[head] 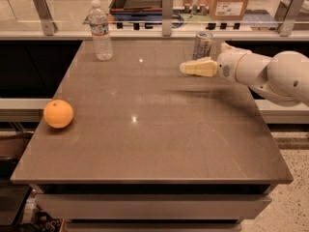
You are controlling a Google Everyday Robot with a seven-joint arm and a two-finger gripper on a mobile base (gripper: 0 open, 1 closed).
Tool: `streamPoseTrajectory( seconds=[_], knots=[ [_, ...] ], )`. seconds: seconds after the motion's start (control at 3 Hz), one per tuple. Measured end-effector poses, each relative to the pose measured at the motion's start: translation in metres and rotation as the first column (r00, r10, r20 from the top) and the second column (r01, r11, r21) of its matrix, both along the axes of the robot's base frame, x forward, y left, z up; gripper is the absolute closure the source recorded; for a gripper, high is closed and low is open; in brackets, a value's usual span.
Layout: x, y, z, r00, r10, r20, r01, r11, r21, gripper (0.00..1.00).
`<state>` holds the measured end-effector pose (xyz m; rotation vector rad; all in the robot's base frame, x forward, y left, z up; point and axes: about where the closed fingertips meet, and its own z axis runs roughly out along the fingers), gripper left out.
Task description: Move redbull can near orange
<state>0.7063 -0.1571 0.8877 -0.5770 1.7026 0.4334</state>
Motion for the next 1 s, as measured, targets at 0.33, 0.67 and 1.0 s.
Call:
streamPoseTrajectory(
  seconds=[0.33, 0.67, 1.0],
  knots=[
    [0.01, 0.006, -0.004, 0.9999, 0.007, 0.007, -0.008, 1.0, 0.03, 0.0],
    [0.021, 0.009, 0.003, 0.9993, 0.01, 0.036, -0.011, 0.999, 0.042, 0.0],
    [0.021, 0.011, 0.003, 0.9993, 0.014, 0.035, -0.015, 0.999, 0.042, 0.19]
  ],
)
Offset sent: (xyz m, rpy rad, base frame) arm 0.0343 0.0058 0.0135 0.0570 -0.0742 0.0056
